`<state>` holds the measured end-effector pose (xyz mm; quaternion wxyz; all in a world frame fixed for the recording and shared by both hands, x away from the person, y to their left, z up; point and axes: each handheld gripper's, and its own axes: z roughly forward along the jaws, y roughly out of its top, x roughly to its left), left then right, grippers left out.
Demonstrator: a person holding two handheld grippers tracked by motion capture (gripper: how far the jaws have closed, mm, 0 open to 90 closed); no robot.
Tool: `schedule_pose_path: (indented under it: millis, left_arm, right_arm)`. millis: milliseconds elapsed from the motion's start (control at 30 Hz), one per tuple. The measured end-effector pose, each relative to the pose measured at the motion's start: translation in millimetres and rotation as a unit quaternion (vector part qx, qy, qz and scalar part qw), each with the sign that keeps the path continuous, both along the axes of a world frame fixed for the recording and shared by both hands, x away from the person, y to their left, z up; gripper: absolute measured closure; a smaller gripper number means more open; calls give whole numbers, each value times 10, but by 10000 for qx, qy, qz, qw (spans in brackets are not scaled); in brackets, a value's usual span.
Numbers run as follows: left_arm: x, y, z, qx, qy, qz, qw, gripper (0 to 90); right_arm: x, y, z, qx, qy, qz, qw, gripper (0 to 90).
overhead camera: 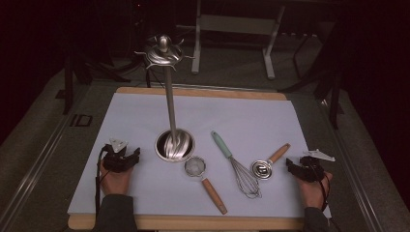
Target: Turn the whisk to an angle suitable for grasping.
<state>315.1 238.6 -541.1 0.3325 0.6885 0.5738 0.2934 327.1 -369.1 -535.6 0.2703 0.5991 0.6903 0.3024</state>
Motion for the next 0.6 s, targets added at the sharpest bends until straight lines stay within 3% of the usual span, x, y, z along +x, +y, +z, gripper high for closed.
schedule_pose_path:
  millis: [233, 333, 433, 500, 600]
  left_arm:
    - [2, 3, 1, -16, 7, 3, 10000, 454]
    - [1, 2, 1, -15, 4, 3, 10000, 454]
    - [0, 3, 1, -18, 2, 5, 10000, 454]
    - [-1, 4, 1, -37, -8, 20, 10000, 454]
    - [-2, 5, 0, -44, -9, 26, 10000, 454]
  right_arm:
    - [-11, -31, 7, 167, -52, 21, 9998, 473]
    - [-19, -90, 14, 724, -90, 129, 9973, 493]
    - [-18, -67, 25, 726, -47, 183, 9972, 500]
    - [-25, 1, 67, 673, -59, 343, 9971, 568]
    - [-39, 71, 131, 745, -77, 547, 9957, 603]
